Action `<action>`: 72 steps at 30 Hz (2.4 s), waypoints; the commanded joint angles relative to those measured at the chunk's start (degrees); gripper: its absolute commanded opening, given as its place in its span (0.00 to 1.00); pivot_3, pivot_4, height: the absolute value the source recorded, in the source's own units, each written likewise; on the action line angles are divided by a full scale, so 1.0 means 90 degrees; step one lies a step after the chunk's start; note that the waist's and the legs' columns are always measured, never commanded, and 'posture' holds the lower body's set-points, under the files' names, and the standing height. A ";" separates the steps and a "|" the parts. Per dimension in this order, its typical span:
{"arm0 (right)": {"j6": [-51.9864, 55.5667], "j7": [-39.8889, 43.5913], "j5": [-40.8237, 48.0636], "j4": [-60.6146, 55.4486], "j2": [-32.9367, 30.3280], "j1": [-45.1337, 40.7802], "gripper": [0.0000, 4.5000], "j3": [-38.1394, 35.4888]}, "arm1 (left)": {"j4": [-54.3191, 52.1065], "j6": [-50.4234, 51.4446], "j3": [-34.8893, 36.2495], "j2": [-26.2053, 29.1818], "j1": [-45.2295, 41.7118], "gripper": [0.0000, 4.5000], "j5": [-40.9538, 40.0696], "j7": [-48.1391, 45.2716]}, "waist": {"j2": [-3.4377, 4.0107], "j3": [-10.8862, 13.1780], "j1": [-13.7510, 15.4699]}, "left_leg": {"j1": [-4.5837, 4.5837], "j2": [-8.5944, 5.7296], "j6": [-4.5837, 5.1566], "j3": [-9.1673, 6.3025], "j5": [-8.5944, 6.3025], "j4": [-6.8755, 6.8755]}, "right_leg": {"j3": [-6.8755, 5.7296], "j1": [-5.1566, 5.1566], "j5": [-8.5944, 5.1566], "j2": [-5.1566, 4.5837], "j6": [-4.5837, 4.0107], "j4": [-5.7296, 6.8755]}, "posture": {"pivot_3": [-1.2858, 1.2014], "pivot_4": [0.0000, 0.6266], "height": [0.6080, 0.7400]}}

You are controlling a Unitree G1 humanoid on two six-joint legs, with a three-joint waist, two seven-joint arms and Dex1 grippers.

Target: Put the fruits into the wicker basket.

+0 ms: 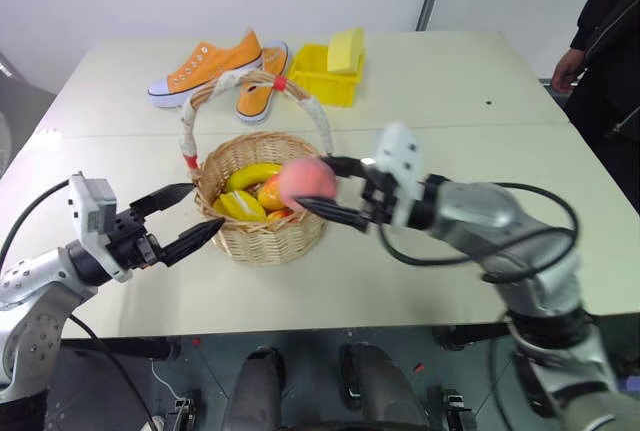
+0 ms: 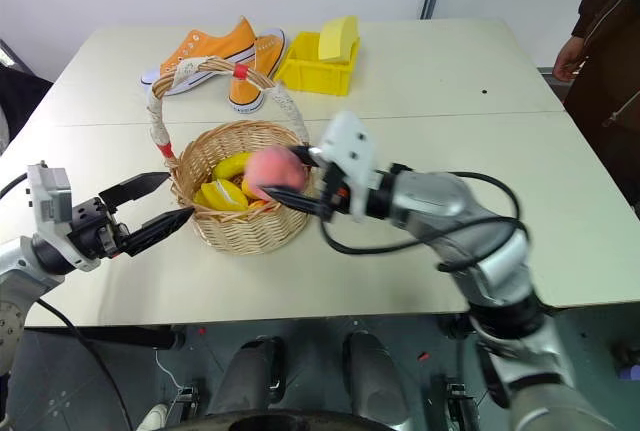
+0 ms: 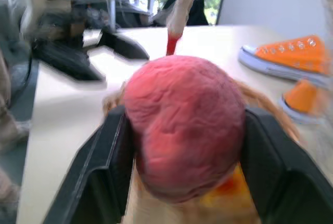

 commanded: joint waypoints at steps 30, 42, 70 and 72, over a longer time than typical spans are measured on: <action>-0.0727 -0.0122 -0.0089 0.1625 0.0505 0.0296 0.69 -0.1127 | -0.0353 -0.0216 -0.0302 -0.0363 -0.0249 1.00 -0.0122 0.0252 | -0.0005 -0.0003 0.0025 | 0.0001 0.0001 0.0001 0.0008 0.0000 -0.0009 | 0.0010 0.0001 -0.0010 0.0011 0.0019 0.0000 | 0.52 0.24 1.00; -0.1248 -0.0402 0.0024 0.1435 -0.0242 0.0513 0.01 -0.2826 | -0.0409 -0.0235 -0.0565 -0.0477 -0.0460 1.00 -0.0103 0.0337 | -0.0005 -0.0001 0.0044 | -0.0005 -0.0006 0.0001 0.0015 -0.0001 -0.0007 | 0.0016 0.0001 -0.0012 0.0002 0.0022 -0.0005 | 0.52 0.24 1.00; -0.3060 -0.1149 -0.0800 0.2794 -0.1728 0.2294 0.74 -0.5134 | 0.0368 -0.0289 -0.0885 -0.0373 -0.0896 1.00 0.0657 0.0687 | 0.0005 0.0001 -0.0098 | 0.0011 -0.0011 0.0023 0.0058 -0.0012 -0.0018 | 0.0075 -0.0009 -0.0012 0.0018 0.0048 0.0002 | 0.52 0.24 1.00; -0.2942 -0.0928 -0.0492 0.2453 -0.1680 0.2644 0.74 -0.5257 | 0.0493 -0.0312 -0.0789 -0.0359 -0.0804 1.00 0.0779 0.0813 | 0.0005 0.0001 -0.0145 | 0.0015 -0.0011 0.0023 0.0063 -0.0012 -0.0017 | 0.0079 -0.0007 -0.0016 0.0016 0.0040 0.0003 | 0.52 0.24 1.00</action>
